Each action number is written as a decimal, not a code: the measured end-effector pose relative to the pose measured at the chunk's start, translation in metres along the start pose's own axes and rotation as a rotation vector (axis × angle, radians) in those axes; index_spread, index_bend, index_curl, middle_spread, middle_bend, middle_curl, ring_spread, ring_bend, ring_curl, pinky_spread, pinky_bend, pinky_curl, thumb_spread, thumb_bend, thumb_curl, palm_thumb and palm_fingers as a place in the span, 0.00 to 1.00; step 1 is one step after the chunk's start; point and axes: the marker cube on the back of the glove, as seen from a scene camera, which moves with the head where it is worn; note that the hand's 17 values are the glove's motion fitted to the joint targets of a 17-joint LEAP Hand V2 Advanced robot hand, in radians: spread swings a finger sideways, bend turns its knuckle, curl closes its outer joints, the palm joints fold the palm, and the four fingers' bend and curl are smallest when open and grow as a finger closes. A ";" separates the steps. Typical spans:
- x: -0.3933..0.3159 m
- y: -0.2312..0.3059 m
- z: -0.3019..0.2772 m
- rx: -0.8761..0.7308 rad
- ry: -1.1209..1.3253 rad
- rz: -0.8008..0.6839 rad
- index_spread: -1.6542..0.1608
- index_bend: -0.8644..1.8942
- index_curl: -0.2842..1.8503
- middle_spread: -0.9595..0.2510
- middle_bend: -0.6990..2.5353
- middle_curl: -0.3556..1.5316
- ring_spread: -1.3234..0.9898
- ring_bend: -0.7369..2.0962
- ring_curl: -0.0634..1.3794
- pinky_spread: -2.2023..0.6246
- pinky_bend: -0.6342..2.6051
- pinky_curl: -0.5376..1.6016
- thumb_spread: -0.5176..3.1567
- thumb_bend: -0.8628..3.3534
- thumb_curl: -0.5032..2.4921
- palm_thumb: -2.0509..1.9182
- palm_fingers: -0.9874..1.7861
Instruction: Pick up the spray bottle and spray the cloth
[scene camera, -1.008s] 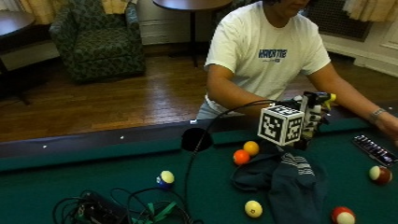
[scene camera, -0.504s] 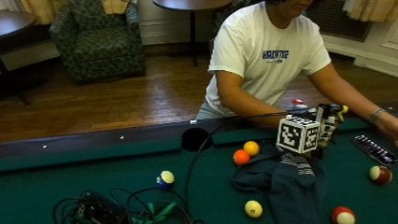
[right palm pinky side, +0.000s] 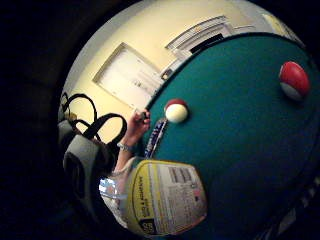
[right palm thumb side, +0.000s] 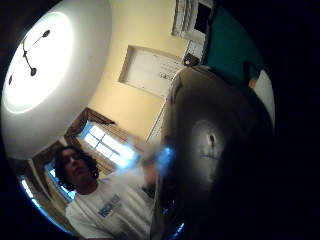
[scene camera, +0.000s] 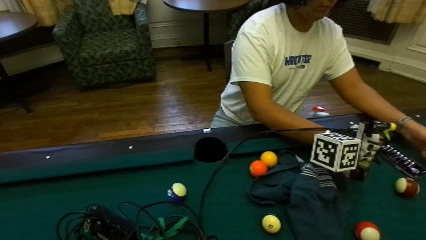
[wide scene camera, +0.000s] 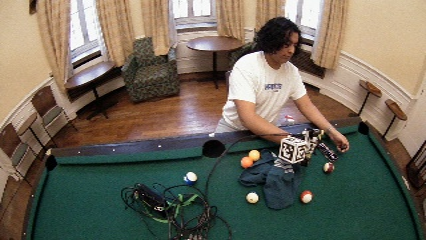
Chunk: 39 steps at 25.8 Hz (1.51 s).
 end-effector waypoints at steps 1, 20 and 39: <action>0.001 -0.002 0.001 0.007 0.002 0.002 0.77 0.44 0.43 0.62 0.40 0.49 0.49 0.52 0.38 0.68 0.35 0.45 0.25 0.20 0.46 0.75 0.85; 0.012 0.005 0.002 -0.130 -0.022 0.109 0.77 0.39 0.42 0.64 0.41 0.49 0.50 0.52 0.37 0.68 0.35 0.45 0.29 0.19 0.44 0.73 0.82; 0.003 0.063 -0.128 -0.291 0.397 0.119 0.71 0.34 0.30 0.70 0.30 0.41 0.53 0.41 0.31 0.82 0.34 0.44 0.39 0.19 0.34 0.65 0.48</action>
